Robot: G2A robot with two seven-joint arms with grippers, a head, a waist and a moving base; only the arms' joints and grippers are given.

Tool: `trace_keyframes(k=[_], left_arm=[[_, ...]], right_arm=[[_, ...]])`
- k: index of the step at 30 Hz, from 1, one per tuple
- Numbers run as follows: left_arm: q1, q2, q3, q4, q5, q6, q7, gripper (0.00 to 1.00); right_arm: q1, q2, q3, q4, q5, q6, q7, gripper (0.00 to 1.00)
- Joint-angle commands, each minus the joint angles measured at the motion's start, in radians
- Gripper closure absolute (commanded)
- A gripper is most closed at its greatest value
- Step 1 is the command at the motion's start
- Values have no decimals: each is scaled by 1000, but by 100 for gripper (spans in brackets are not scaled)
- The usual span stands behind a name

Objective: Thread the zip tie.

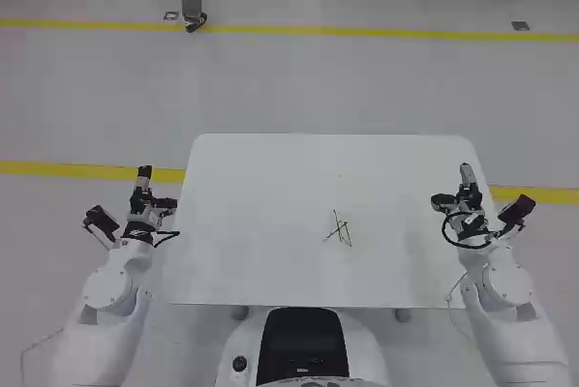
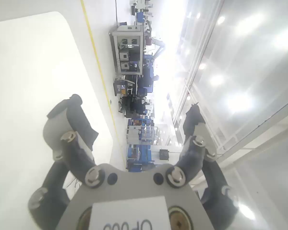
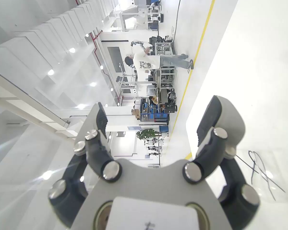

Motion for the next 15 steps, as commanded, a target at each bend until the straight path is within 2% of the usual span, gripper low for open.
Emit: trace_keyframes(k=[1, 8, 10, 15], left_arm=[[0, 0, 0, 0, 0, 0, 0, 0], [0, 0, 0, 0, 0, 0, 0, 0], [0, 0, 0, 0, 0, 0, 0, 0], [0, 0, 0, 0, 0, 0, 0, 0]], right_arm=[[5, 1, -4, -10, -33, -2, 7, 0], [41, 2, -106, -12, -364, 25, 2, 0], [43, 1, -130, -1, -432, 3, -6, 0], [43, 1, -130, -1, -432, 3, -6, 0]])
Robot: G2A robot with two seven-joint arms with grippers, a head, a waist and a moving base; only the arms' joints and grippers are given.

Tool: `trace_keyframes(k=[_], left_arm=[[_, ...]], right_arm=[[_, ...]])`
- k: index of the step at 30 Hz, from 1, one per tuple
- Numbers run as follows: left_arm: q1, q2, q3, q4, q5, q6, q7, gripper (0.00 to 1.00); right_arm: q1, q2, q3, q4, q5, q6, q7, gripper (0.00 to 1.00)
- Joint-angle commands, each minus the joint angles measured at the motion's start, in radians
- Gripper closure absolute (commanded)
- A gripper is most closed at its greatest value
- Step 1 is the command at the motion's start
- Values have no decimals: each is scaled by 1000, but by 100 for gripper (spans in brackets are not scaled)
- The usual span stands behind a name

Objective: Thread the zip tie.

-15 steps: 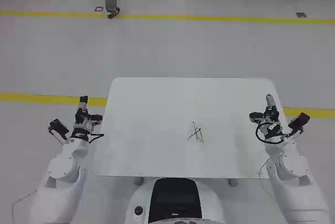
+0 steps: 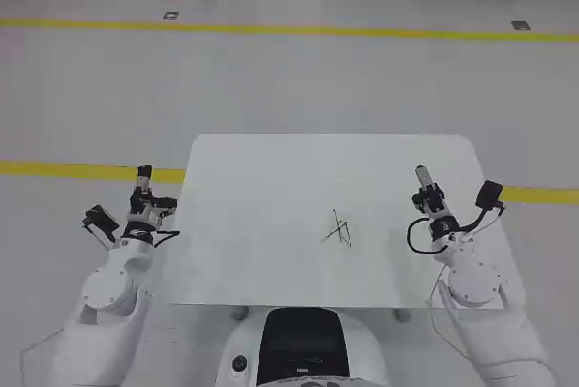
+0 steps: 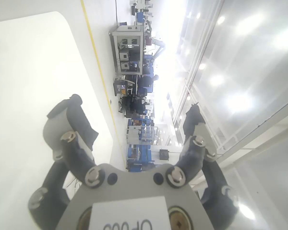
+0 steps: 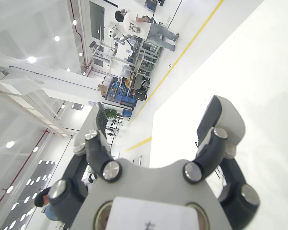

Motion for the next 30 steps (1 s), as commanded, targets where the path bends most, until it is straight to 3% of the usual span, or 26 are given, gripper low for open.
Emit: trace_keyframes(k=[1, 7, 11, 15, 20, 30], left_arm=[[0, 0, 0, 0, 0, 0, 0, 0], [0, 0, 0, 0, 0, 0, 0, 0], [0, 0, 0, 0, 0, 0, 0, 0], [0, 0, 0, 0, 0, 0, 0, 0], [0, 0, 0, 0, 0, 0, 0, 0], [0, 0, 0, 0, 0, 0, 0, 0]], right_arm=[[0, 0, 0, 0, 1, 0, 0, 0], [5, 2, 0, -12, -24, -9, 9, 0], [18, 12, -5, -40, -203, -35, 91, 0], [66, 16, -53, -57, -376, 9, 199, 0], [115, 18, -115, -43, -503, 46, 314, 0], [120, 17, -120, -36, -511, 49, 315, 0]])
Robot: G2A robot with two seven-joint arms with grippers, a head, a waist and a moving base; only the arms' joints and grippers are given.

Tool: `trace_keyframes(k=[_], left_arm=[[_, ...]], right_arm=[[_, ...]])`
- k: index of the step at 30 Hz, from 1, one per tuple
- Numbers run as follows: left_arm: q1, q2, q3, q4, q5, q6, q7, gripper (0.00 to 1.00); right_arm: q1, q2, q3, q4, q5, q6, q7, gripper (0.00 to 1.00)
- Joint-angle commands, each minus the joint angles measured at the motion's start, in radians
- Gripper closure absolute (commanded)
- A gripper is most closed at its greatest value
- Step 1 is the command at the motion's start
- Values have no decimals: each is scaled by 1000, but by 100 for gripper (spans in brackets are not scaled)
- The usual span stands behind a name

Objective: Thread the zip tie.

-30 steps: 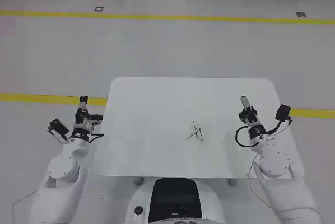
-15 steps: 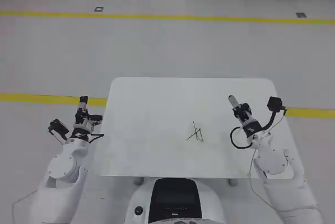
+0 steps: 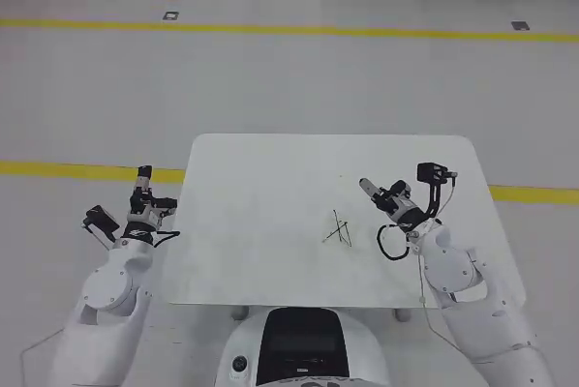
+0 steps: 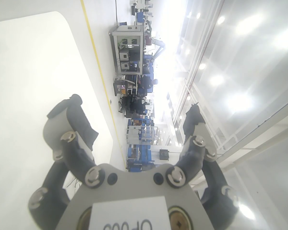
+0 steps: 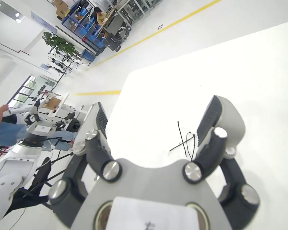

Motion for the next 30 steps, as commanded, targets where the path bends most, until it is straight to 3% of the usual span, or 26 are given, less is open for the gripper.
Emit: trace_keyframes(k=[1, 4, 8, 16, 20, 30], left_arm=[[0, 0, 0, 0, 0, 0, 0, 0], [0, 0, 0, 0, 0, 0, 0, 0], [0, 0, 0, 0, 0, 0, 0, 0], [0, 0, 0, 0, 0, 0, 0, 0], [0, 0, 0, 0, 0, 0, 0, 0], [0, 0, 0, 0, 0, 0, 0, 0]], right_arm=[[0, 0, 0, 0, 0, 0, 0, 0], [4, 1, -2, -6, -30, -2, 1, 0], [21, 4, -46, -40, -213, 37, 47, 0], [156, -11, -206, -9, -458, 148, 264, 0], [208, -23, -260, 30, -469, 163, 351, 0], [208, -23, -260, 30, -469, 163, 351, 0]])
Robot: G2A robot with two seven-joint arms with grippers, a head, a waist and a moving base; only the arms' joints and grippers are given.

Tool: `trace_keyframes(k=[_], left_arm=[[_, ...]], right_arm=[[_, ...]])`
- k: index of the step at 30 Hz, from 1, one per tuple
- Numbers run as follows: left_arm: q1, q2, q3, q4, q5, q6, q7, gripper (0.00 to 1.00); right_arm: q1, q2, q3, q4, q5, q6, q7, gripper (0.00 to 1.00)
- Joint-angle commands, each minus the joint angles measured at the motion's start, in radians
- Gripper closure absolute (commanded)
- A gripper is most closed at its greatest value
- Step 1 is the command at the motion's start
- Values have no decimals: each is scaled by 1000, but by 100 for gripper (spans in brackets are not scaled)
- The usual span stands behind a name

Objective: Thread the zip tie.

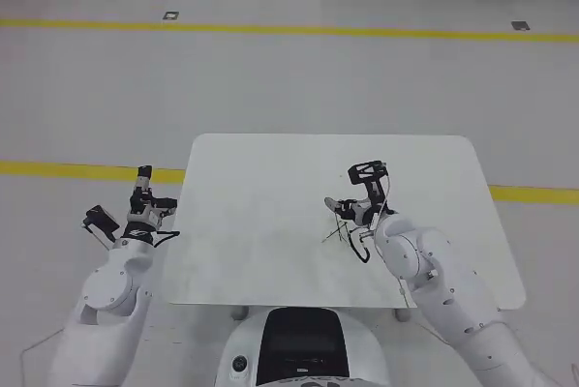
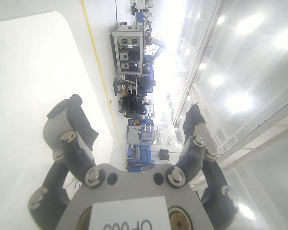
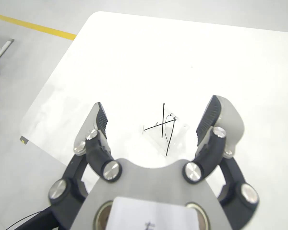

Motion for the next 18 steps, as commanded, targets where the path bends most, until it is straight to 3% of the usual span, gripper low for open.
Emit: trace_keyframes(k=[1, 7, 11, 18], left_arm=[[0, 0, 0, 0, 0, 0, 0, 0], [0, 0, 0, 0, 0, 0, 0, 0], [0, 0, 0, 0, 0, 0, 0, 0], [0, 0, 0, 0, 0, 0, 0, 0]], right_arm=[[0, 1, -6, 6, -23, -8, 8, 0], [45, -2, -76, 28, -154, -66, 149, 0], [104, -17, -136, 72, -161, -99, 244, 0], [113, -19, -142, 78, -160, -103, 252, 0]])
